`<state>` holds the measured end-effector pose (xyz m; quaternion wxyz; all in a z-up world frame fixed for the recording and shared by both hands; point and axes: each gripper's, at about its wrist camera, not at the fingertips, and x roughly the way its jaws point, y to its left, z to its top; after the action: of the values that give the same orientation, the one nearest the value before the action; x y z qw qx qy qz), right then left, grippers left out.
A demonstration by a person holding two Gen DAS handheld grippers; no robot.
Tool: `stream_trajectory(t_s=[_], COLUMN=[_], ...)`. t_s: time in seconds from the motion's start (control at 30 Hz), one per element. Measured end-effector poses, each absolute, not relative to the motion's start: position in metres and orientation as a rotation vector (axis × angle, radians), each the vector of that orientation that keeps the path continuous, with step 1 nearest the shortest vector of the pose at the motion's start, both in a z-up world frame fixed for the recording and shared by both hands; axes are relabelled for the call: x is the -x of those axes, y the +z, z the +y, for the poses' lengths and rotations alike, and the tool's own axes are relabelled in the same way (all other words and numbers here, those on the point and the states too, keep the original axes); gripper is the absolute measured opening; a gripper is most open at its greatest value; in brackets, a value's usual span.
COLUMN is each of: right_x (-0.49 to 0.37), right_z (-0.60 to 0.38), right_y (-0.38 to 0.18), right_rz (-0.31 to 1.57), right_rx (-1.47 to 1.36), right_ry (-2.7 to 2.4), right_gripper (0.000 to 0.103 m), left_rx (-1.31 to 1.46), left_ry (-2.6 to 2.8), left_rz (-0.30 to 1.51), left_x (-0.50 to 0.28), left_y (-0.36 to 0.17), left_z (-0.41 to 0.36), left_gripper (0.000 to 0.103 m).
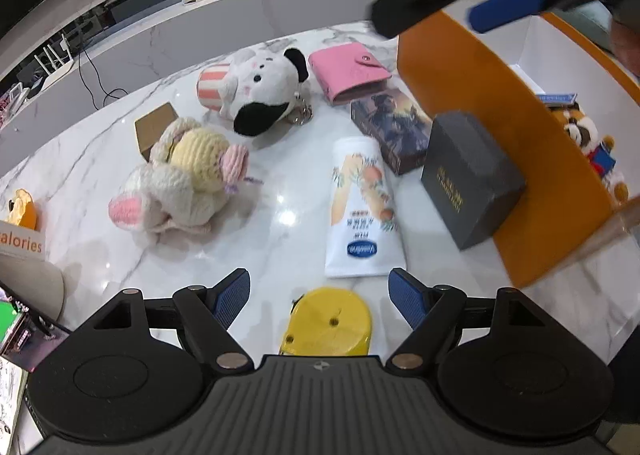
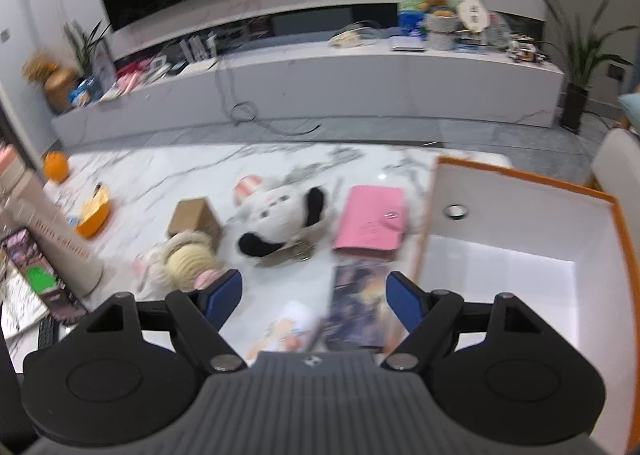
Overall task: Organize objects
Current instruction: 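Withdraw both open tools from the box back over the table, then grasp the yellow tape measure with the left tool while the right tool grasps the white lotion bottle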
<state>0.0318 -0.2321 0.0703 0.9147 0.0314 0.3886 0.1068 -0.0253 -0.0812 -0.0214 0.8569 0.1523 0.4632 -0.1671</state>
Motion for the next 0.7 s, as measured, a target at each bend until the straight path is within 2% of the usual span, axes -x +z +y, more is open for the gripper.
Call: stream_trajectory(t_s=[0.4,0.53,0.7], right_x=[-0.046,-0.050,-0.055], right_z=[-0.170,-0.162,-0.156], right_y=[0.027,0.014,0.000], right_rz=[0.973,1.011,1.067], right_rx=[0.047,0.065,0.059], right_ry=[0.189,0.152,0.121], right_gripper=[0.080,0.080,0.080], left_rx=[-0.303,-0.272,-0.247], left_ry=[-0.371,-0.376,-0.359], left_rz=[0.996,1.001,1.008], left_x=[0.031,0.031,0.030], left_y=[-0.042,-0.041,-0.041], left_z=[-0.065,-0.060,-0.050], left_gripper=[0.090,0.082,0.082])
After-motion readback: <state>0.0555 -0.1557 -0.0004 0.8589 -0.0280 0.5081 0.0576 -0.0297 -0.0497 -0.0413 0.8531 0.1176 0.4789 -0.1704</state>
